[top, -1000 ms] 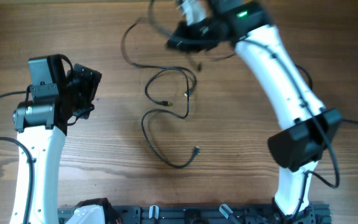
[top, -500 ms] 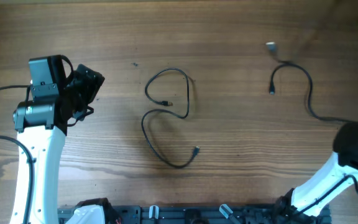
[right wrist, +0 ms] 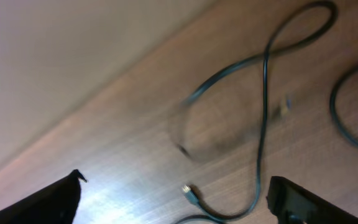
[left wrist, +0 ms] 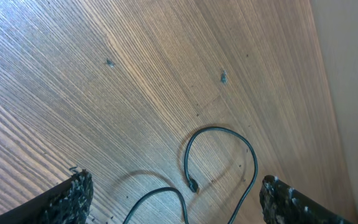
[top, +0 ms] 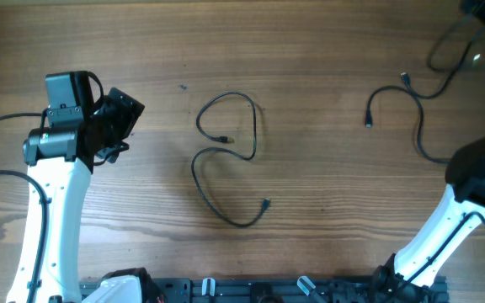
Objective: Untangle cables
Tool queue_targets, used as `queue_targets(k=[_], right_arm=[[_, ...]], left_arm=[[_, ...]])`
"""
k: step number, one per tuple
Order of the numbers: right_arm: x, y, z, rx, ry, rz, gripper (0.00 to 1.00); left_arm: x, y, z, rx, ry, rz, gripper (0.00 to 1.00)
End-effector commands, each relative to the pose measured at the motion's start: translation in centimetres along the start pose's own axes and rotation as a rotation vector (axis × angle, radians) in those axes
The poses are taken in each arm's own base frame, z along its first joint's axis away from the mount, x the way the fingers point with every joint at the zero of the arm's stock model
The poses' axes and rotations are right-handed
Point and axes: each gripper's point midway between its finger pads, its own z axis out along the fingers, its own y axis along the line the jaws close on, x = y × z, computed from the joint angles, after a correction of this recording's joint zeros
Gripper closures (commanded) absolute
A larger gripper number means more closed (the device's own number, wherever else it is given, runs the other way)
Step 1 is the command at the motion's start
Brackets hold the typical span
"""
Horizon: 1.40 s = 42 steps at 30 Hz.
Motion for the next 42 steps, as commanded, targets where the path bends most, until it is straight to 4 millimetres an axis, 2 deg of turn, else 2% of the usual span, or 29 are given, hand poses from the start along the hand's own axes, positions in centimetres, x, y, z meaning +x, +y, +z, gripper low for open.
queue_targets(k=[1, 3, 6, 9, 10, 11, 15, 17, 21, 22, 26, 29, 33, 38, 42], right_arm=[[1.3, 0.8, -0.2, 0.016, 0.044, -0.017, 0.0], [2.2, 1.8, -0.3, -0.015, 0.077, -0.021, 0.0], [5.3, 5.4, -0.7, -0.134, 0.193, -0.049, 0.0], [9.2, 10.4, -1.3, -0.271, 0.3, -0.2, 0.0], [10.2, 11.5, -1.5, -0.284, 0.325, -0.232, 0.0], [12.2, 13.4, -1.8, -0.302, 0.371, -0.292, 0.0], [18.1, 18.7, -3.1, -0.358, 0.484, -0.463, 0.0], [22.4, 21.5, -4.5, -0.377, 0.575, -0.539, 0.01], [28.6, 24.5, -6.3, -0.391, 0.696, -0.647, 0.03], [31.1, 25.3, -6.8, -0.387, 0.741, -0.692, 0.07], [35.8, 25.8, -7.9, -0.321, 0.824, -0.776, 0.16], [36.7, 24.8, -7.8, -0.158, 0.807, -0.759, 0.2], [38.1, 25.2, -7.9, -0.112, 0.798, -0.755, 0.25], [43.1, 24.7, -6.9, -0.047, 0.835, -0.805, 0.28], [45.3, 23.9, -6.5, -0.063, 0.82, -0.787, 0.28]], left_arm=[[-0.3, 0.2, 0.2, -0.01, -0.01, 0.017, 0.13], [-0.3, 0.2, 0.2, -0.01, -0.01, 0.017, 0.13], [-0.3, 0.2, 0.2, -0.01, -0.01, 0.018, 0.13], [-0.5, 0.0, 0.2, -0.002, -0.017, 0.067, 0.13], [-0.5, 0.0, 0.2, -0.001, -0.018, 0.08, 0.13], [-0.5, -0.1, 0.2, 0.001, -0.021, 0.097, 0.13], [-1.1, -0.7, 0.1, 0.023, -0.046, 0.107, 0.12], [-1.9, -0.6, 0.1, 0.011, -0.084, 0.107, 0.11], [-3.7, 0.5, -0.2, -0.041, -0.161, 0.086, 0.09], [-4.6, 1.0, -0.4, -0.044, -0.179, 0.061, 0.09], [-6.3, 2.8, -0.9, -0.07, -0.209, 0.001, 0.09], [-6.8, 3.9, -1.1, -0.093, -0.211, -0.029, 0.08], [-6.8, 4.3, -1.1, -0.102, -0.208, -0.036, 0.08], [-6.8, 4.3, -1.1, -0.103, -0.207, -0.035, 0.07], [-6.7, 4.3, -1.1, -0.102, -0.199, -0.014, 0.07]])
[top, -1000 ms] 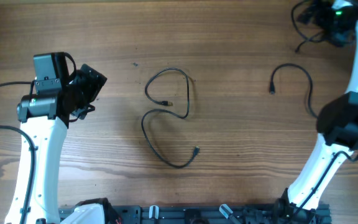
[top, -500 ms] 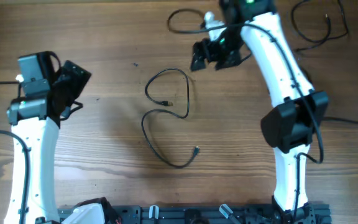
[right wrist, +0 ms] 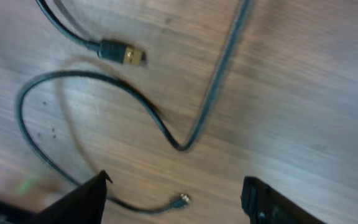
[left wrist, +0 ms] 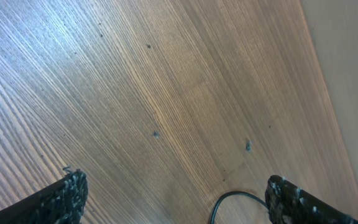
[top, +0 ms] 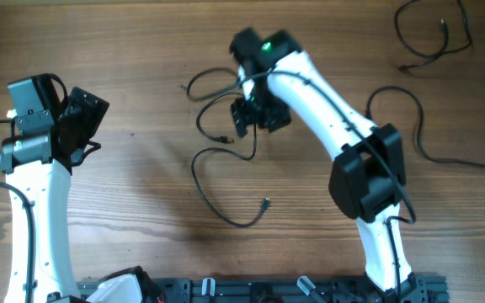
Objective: Untangle cables
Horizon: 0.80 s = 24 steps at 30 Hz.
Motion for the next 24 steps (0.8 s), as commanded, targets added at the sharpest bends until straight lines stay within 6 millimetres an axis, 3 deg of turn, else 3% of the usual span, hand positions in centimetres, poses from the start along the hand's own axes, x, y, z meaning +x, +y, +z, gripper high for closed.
queue_targets(k=[1, 5, 8, 13, 16, 24], right_arm=[[1.5, 0.0, -0.1, -0.012, -0.043, 0.034, 0.28], [2.8, 0.4, 2.6, -0.067, -0.035, 0.023, 0.33], [2.5, 1.0, 4.5, -0.087, -0.06, 0.004, 0.48], [0.5, 1.9, 4.4, -0.122, -0.143, 0.011, 0.55], [0.1, 2.1, 4.3, -0.129, -0.161, 0.026, 0.67], [0.0, 1.4, 4.9, -0.099, -0.167, 0.081, 0.66]], left_arm=[[-0.1, 0.3, 0.2, -0.011, -0.001, 0.027, 0.07], [-0.1, 0.2, 0.2, -0.01, -0.001, 0.027, 0.07], [0.0, 0.3, 0.4, -0.012, 0.008, 0.028, 0.07], [0.6, 0.8, 1.2, -0.042, 0.042, 0.025, 0.06], [1.2, 1.2, 2.0, -0.065, 0.076, 0.025, 0.06], [2.2, 0.9, 2.1, -0.043, 0.131, 0.021, 0.05]])
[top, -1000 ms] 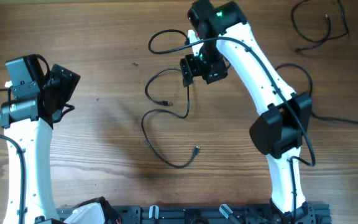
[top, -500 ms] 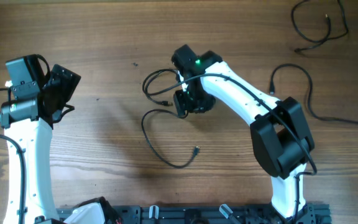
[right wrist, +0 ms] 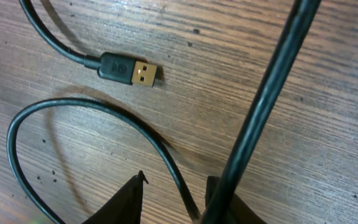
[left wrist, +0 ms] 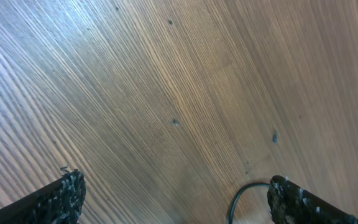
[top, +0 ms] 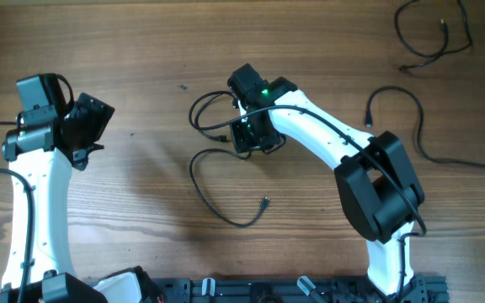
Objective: Untangle cables
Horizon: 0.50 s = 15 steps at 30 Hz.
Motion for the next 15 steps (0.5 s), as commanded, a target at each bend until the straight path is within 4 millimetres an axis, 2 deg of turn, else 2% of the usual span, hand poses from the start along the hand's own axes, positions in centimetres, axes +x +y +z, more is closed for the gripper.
queue_targets(k=[1, 3, 4, 7, 9, 10, 11, 12, 13, 14, 15], right_arm=[[0.0, -0.2, -0.3, 0.015, -0.017, 0.025, 0.67], [0.0, -0.2, -0.3, 0.017, -0.021, 0.024, 0.83], [0.0, -0.2, -0.3, 0.017, -0.021, 0.024, 0.96], [-0.7, -0.2, -1.2, -0.001, -0.036, 0.026, 0.96], [-2.4, -0.6, -4.4, -0.023, -0.089, 0.025, 0.96], [-4.0, -1.2, -7.8, -0.047, -0.151, 0.026, 0.96], [-5.0, -1.9, -10.3, -0.058, -0.198, 0.032, 0.96], [-6.2, -3.2, -14.2, -0.069, -0.272, 0.046, 0.96], [-7.5, -5.5, -20.2, -0.082, -0.385, 0.073, 0.96], [-7.8, -7.4, -24.3, -0.079, -0.463, 0.101, 0.96], [-7.9, -9.3, -27.4, -0.072, -0.526, 0.139, 0.96]], left_arm=[[0.9, -0.7, 0.2, 0.042, 0.053, 0.022, 0.05], [1.3, -1.2, 0.1, 0.071, 0.077, 0.051, 0.05], [1.6, -1.5, 0.1, 0.086, 0.088, 0.081, 0.05], [2.7, -2.3, 0.0, 0.107, 0.116, 0.13, 0.05], [3.5, -3.0, 0.0, 0.116, 0.127, 0.158, 0.05], [4.1, -3.5, 0.0, 0.125, 0.132, 0.177, 0.05], [4.3, -3.8, 0.0, 0.133, 0.133, 0.189, 0.05], [4.8, -4.4, -0.1, 0.146, 0.135, 0.208, 0.05], [5.4, -5.4, -0.2, 0.168, 0.134, 0.237, 0.05], [5.8, -5.9, -0.2, 0.179, 0.135, 0.253, 0.04], [6.1, -6.2, -0.2, 0.189, 0.136, 0.264, 0.04]])
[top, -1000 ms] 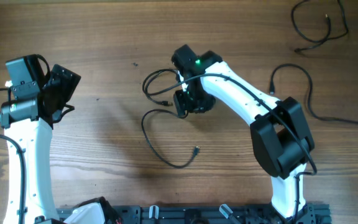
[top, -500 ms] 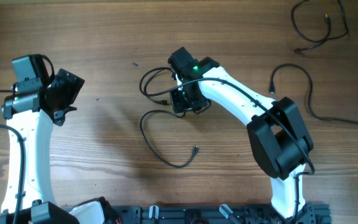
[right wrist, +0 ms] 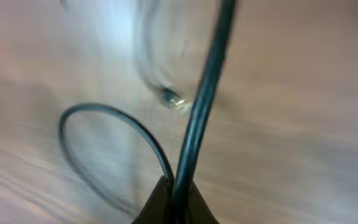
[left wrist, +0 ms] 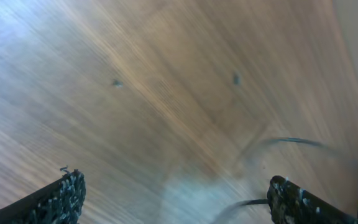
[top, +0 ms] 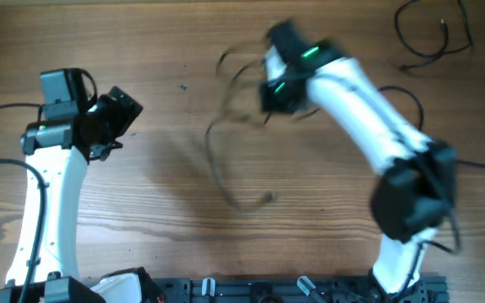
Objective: Untangle cables
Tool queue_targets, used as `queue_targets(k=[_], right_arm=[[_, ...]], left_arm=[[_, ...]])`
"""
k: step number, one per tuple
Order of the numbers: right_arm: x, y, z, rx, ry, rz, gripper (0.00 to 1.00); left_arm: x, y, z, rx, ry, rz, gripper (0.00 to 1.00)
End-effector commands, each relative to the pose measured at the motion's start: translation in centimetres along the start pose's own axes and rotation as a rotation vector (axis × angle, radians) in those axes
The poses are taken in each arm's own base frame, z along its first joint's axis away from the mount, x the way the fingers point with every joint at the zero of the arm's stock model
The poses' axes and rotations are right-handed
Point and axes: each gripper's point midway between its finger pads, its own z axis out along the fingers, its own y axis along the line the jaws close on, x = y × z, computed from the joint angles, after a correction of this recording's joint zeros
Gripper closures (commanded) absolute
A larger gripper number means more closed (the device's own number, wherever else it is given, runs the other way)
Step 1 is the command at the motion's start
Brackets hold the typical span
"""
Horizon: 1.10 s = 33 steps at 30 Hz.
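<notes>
A thin black cable (top: 226, 168) trails across the middle of the wooden table, blurred by motion. My right gripper (top: 269, 99) is shut on this black cable (right wrist: 204, 93) near its upper loop, and the strand runs up out of the closed fingers (right wrist: 178, 202). One small connector (right wrist: 169, 98) lies on the wood beyond it. My left gripper (left wrist: 173, 202) is open over bare wood at the left, holding nothing, and a stretch of the cable (left wrist: 291, 142) shows at the right of its view.
More black cables lie at the back right corner (top: 432, 34) and along the right edge (top: 478, 160). The left arm (top: 53, 177) stands at the table's left side. The arms' base rail (top: 268, 290) runs along the front edge.
My right gripper has closed on the black cable and moved up and to the right with it, dragging the loops after it. The left gripper has shifted slightly to the right, still open.
At first my right arm was at the far right, away from the looped cable in the middle. It then stood over the cable's upper loop, open, then lower with the strand between its fingers. Now it is shut on the strand, farther back and right.
</notes>
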Motion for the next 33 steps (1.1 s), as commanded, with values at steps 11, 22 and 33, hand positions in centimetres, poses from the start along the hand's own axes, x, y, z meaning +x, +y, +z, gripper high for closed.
queue_targets(k=[11, 22, 33], right_arm=[[-1.8, -26.5, -34.1, 0.159, -0.742, 0.536, 0.96], [-1.0, -39.7, -20.7, 0.175, -0.396, 0.843, 0.94], [-1.8, -37.9, -17.7, 0.001, -0.32, 0.78, 0.23]], left_arm=[[2.2, -3.1, 0.6, 0.058, 0.029, 0.114, 0.03], [2.2, -3.1, 0.6, 0.058, 0.03, 0.115, 0.03], [2.3, -3.2, 0.6, 0.059, 0.031, 0.117, 0.02]])
